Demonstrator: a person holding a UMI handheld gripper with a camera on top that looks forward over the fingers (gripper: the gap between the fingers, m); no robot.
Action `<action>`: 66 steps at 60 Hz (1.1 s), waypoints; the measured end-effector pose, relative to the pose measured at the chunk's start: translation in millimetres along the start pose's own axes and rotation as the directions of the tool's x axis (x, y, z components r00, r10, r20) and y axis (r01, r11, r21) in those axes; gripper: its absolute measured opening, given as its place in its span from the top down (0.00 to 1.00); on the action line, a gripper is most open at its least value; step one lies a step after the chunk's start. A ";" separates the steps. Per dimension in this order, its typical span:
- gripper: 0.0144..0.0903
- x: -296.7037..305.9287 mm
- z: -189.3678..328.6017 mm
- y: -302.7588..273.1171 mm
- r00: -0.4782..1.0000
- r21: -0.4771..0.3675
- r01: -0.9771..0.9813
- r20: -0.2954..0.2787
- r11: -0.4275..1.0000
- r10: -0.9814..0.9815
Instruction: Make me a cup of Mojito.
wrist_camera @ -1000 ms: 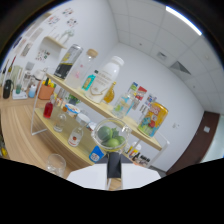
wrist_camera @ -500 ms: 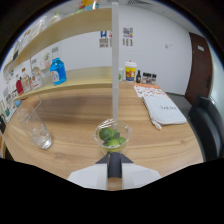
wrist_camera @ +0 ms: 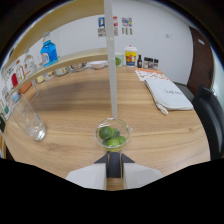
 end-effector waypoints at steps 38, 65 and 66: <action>0.07 -114.7 -128.6 -90.0 0.997 0.304 -0.060 -0.023 0.951 0.070; 0.07 -246.1 -130.9 -121.3 1.000 0.360 -0.029 0.016 0.932 0.025; 0.07 -247.3 -130.5 -127.3 1.000 0.367 -0.027 0.014 0.930 0.023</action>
